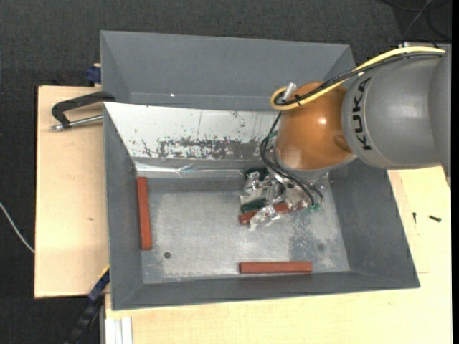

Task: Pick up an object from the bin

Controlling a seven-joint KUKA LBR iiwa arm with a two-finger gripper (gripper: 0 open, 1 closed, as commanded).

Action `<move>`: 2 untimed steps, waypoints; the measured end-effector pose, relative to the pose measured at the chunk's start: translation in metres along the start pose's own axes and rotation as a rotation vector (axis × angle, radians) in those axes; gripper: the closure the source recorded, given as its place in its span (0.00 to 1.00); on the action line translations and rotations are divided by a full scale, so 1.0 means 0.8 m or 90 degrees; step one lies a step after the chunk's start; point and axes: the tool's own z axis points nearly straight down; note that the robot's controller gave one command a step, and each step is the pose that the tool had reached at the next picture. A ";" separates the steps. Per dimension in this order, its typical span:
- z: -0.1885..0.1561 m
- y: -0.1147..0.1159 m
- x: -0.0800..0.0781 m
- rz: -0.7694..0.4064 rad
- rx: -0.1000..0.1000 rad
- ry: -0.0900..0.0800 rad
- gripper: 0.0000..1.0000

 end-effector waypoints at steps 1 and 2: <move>0.000 0.000 0.000 0.000 0.000 0.000 1.00; -0.242 0.015 0.036 -0.010 0.003 -0.004 1.00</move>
Offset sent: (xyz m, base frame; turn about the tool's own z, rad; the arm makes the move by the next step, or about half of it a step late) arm -0.0372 0.0010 0.2381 -0.0195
